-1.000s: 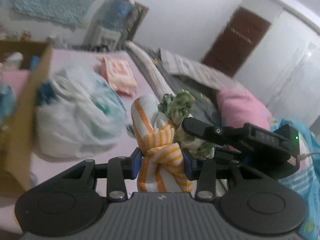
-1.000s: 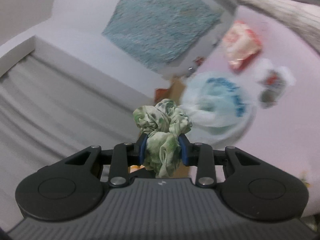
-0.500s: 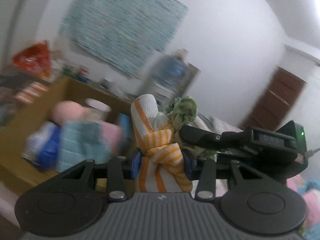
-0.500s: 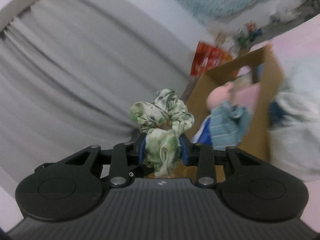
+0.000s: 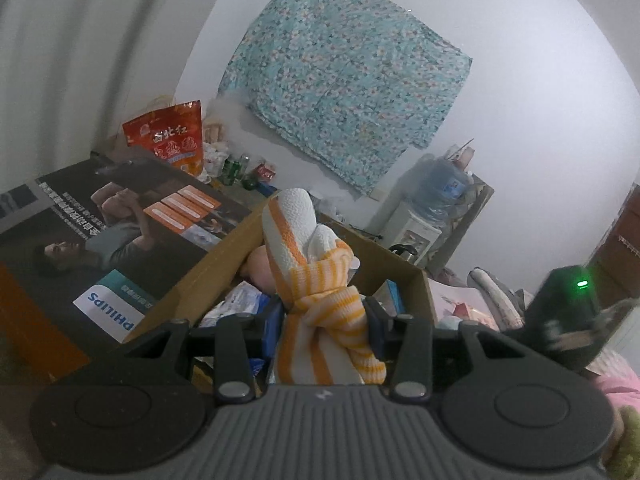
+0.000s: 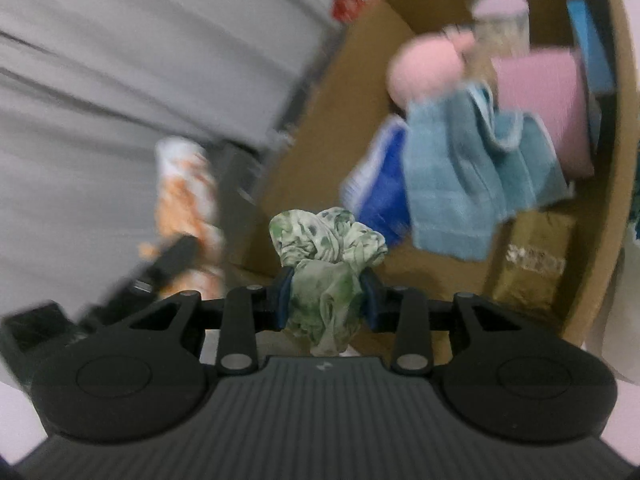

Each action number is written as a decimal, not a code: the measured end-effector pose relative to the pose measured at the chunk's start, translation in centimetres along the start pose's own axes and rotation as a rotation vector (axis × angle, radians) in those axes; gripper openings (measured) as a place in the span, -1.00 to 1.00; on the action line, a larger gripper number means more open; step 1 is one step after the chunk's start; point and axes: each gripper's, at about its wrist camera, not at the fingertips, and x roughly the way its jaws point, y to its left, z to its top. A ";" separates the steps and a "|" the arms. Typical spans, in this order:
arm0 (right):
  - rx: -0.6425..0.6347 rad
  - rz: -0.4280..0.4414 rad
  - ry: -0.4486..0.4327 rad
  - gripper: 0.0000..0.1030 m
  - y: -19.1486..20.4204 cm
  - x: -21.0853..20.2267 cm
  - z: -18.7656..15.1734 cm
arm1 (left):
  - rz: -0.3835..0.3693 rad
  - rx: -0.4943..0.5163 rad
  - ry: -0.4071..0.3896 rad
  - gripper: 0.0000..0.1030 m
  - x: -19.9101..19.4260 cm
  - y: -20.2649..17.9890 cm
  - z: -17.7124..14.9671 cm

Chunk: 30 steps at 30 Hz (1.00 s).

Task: Organize soft objects
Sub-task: 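Carry the striped towel and green cloth in both grippers to the box, then open the right gripper to drop the green cloth while the left lowers the striped towel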

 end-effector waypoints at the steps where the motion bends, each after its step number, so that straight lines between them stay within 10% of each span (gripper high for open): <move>1: -0.003 -0.027 0.031 -0.28 -0.1 0.7 0.1 | -0.001 -0.004 0.002 -0.15 0.3 0.3 0.1; 13: 0.021 -0.095 0.178 0.31 -0.9 5.4 0.5 | 0.008 -0.046 0.022 -0.15 1.9 3.1 -0.8; 30: 0.111 0.179 -0.074 0.38 -0.2 1.6 3.8 | 0.005 -0.044 -0.004 -0.14 2.1 3.3 -1.0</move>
